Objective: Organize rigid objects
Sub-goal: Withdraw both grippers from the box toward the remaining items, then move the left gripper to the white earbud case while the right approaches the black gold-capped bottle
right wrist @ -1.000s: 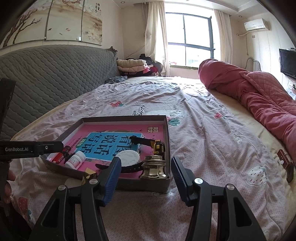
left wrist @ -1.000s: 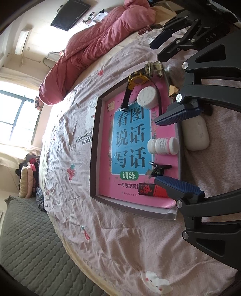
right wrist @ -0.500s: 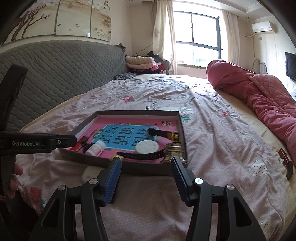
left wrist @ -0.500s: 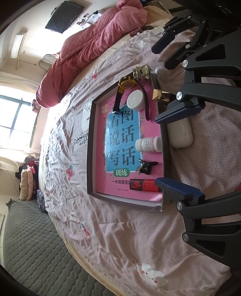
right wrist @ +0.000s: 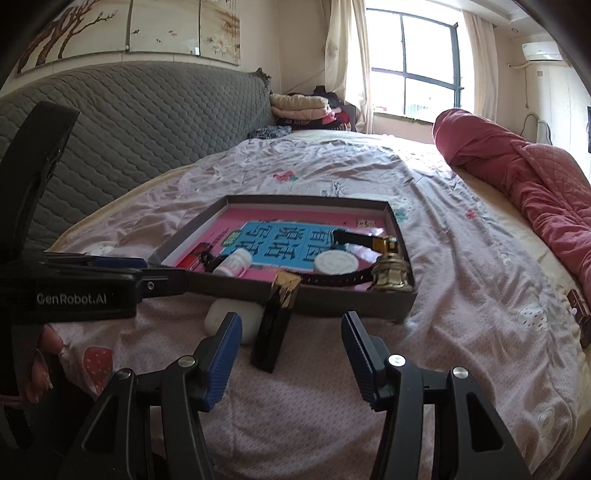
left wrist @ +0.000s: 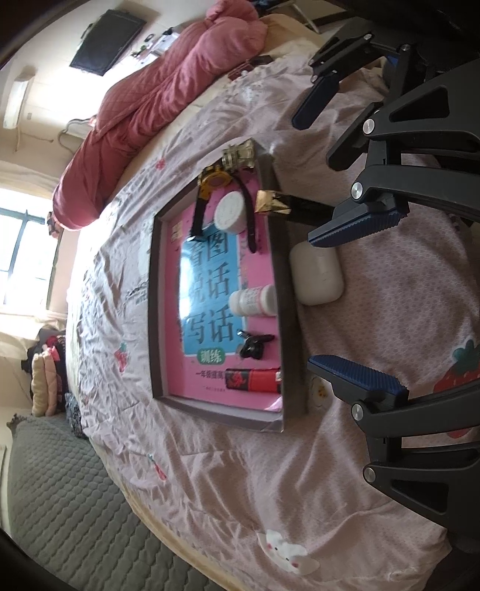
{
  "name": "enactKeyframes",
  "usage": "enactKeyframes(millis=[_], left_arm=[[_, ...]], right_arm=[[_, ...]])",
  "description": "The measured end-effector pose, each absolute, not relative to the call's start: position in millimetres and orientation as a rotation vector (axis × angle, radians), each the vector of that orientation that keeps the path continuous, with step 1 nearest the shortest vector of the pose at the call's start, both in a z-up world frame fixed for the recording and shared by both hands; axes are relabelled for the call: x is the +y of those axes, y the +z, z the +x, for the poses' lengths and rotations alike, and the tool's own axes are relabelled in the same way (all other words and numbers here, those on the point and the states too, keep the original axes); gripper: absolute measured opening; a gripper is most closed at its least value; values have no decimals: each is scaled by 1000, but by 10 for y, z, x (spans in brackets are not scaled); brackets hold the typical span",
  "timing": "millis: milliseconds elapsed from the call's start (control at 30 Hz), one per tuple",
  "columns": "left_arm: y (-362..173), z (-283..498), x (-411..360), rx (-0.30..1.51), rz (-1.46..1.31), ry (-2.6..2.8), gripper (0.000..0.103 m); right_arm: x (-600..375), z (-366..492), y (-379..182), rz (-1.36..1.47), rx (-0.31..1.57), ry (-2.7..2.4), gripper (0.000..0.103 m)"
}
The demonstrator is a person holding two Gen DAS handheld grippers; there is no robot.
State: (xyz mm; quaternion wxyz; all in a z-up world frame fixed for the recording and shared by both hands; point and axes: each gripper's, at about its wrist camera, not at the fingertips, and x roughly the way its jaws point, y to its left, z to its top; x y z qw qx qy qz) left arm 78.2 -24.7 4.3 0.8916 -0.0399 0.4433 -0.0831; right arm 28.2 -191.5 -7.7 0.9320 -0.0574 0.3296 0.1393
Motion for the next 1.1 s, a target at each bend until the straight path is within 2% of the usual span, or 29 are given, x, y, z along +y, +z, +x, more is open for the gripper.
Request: enactKeyframes(millis=[500, 1100], left_arm=[[-169, 911, -387, 981, -102, -199, 62], [-538, 1327, -568, 1093, -137, -196, 63]], right_arm=[[-1857, 442, -357, -75, 788, 274, 55], [-1814, 764, -618, -18, 824, 198, 55]])
